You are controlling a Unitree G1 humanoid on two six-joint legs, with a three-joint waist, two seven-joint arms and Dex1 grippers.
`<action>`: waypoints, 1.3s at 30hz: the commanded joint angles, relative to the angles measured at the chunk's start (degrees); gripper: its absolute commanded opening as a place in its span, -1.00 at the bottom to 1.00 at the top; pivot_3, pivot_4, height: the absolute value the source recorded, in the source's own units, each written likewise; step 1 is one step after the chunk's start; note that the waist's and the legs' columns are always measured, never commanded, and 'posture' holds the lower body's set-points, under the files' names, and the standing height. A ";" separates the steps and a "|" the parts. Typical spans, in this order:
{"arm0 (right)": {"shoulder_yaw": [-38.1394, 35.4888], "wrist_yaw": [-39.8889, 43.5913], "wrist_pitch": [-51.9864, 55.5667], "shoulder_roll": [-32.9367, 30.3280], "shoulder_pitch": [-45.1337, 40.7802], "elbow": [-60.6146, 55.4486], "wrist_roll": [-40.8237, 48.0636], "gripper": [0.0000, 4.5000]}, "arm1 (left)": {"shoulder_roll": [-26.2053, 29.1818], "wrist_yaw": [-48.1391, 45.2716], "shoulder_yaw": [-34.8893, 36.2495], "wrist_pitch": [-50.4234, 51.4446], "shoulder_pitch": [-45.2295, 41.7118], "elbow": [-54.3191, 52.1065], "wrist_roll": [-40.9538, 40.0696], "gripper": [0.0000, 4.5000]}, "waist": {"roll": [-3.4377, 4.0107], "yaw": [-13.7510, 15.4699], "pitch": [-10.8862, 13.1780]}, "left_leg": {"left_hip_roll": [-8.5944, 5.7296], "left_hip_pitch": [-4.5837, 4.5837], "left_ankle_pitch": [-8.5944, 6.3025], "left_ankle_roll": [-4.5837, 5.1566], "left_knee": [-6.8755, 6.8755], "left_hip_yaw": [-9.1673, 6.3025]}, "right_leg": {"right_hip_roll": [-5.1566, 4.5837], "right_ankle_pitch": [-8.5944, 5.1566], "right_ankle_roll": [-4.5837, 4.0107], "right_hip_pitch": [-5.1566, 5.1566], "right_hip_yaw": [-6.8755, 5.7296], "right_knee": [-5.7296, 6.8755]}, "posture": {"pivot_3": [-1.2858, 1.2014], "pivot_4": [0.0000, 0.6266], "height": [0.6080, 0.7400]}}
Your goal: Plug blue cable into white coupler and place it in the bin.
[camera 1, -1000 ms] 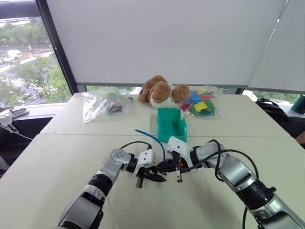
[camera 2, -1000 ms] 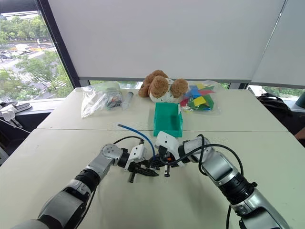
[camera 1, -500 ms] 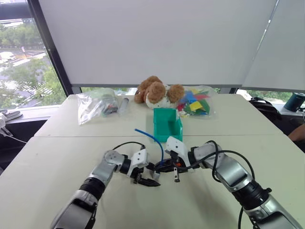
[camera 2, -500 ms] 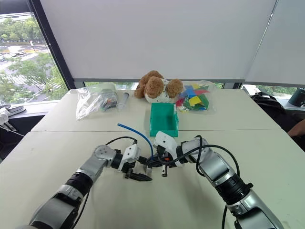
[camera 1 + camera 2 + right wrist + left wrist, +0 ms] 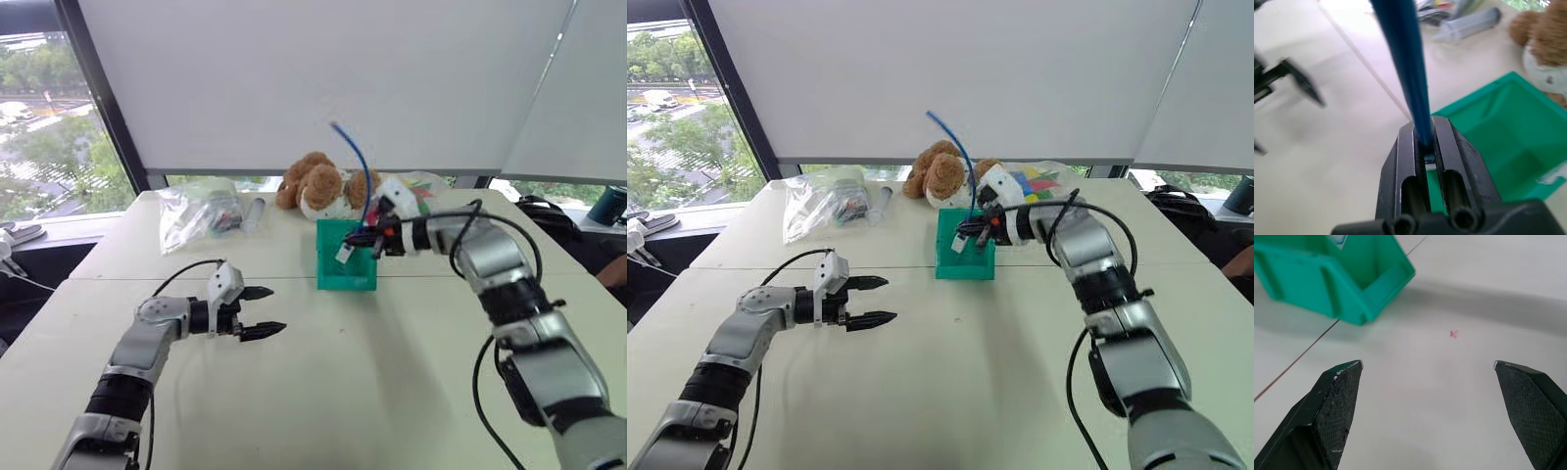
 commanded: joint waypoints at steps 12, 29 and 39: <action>-5.38 -9.58 -14.41 11.27 -18.30 44.28 -6.84 0.22 | 1.82 6.43 3.40 5.36 5.41 -11.92 -4.77 1.00 | 0.10 -0.34 0.06 | -0.01 -0.05 0.26 -0.43 -0.65 0.18 | 0.02 0.01 -0.02 -0.52 0.11 0.10 | 0.03 -0.52 1.00; -13.64 0.69 -1.17 -3.80 -5.51 7.67 -0.28 0.97 | 2.41 9.27 3.83 7.78 3.24 -12.95 -6.76 1.00 | 0.03 0.28 0.03 | -0.02 -0.09 0.26 -0.43 -0.63 0.15 | 0.05 0.01 -0.02 -0.48 0.09 0.05 | 0.03 -0.52 1.00; -24.78 -3.97 20.76 -12.45 37.52 -53.93 15.43 0.97 | 5.87 11.80 8.24 14.32 1.70 -17.17 -11.34 1.00 | 0.34 -0.12 0.24 | 0.04 -0.21 0.25 -0.33 -0.30 0.25 | 0.10 0.01 0.01 -0.55 0.12 0.19 | 0.03 -0.52 1.00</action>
